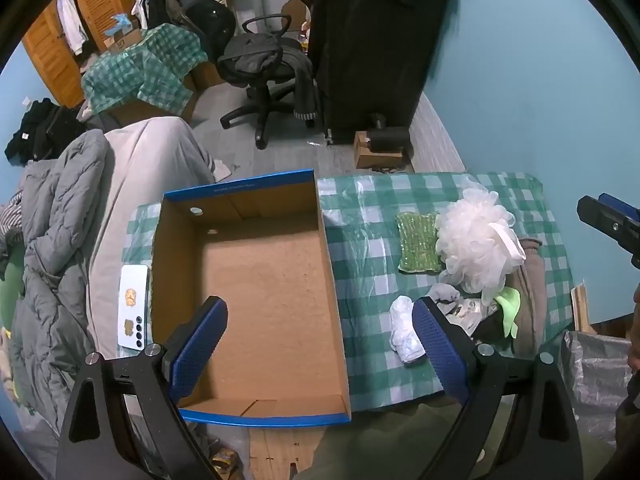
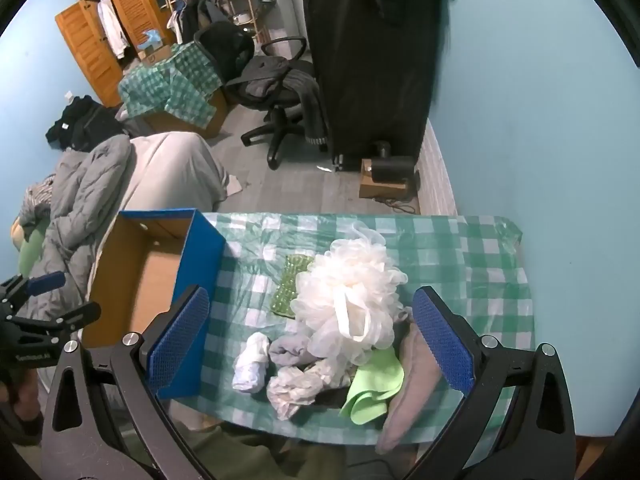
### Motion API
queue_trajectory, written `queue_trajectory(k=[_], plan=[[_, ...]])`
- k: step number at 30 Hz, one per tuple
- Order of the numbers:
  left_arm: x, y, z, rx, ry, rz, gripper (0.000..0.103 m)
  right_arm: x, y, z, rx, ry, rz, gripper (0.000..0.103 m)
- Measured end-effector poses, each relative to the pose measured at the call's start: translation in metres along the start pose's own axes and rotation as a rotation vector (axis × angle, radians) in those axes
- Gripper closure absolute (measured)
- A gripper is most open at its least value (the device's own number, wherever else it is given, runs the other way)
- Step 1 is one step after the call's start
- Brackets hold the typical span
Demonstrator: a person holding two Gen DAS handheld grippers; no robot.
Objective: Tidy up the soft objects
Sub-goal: 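Move both tools toward the white bath puff and grey sock on the table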
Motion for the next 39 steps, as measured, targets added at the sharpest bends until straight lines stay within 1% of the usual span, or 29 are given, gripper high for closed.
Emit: queue_trajectory(k=[15,19,20,33,37,38,39], plan=[[0.002,0.004,0.0,0.04,-0.007,-0.006,0.008,0.001,0.001,0.0,-0.005,0.002,0.0,0.002],[0.003,0.003,-0.001,0.033,-0.006,-0.004,0.008,0.001,0.001,0.0,-0.006,0.001,0.001,0.002],[0.002,0.001,-0.002,0.009,-0.001,-0.002,0.008,0.001,0.001,0.0,-0.005,0.002,0.001,0.002],[0.002,0.003,-0.002,0.021,-0.002,-0.003,0.008,0.001,0.003,0.0,-0.007,0.004,0.001,0.002],[0.003,0.004,-0.001,0.042,-0.009,-0.007,0.008,0.001,0.003,0.0,-0.008,0.004,0.002,0.002],[0.015,0.009,-0.002,0.043,-0.01,-0.008,0.008,0.0,0.004,-0.002,-0.009,0.003,0.005,0.002],[0.018,0.011,-0.003,0.043,-0.01,-0.008,0.008,0.0,0.002,0.0,-0.009,0.003,0.005,0.002]])
Point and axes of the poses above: each gripper's, at about its wrist camera, not at the fingertips, and z roughly against the way its jaws point, x to its right, y to its top, the point moved 10 cm from there along -z, roughly the way its jaws point, and after that the axes turned 12 degrees about -y, right-handed, at the moved point
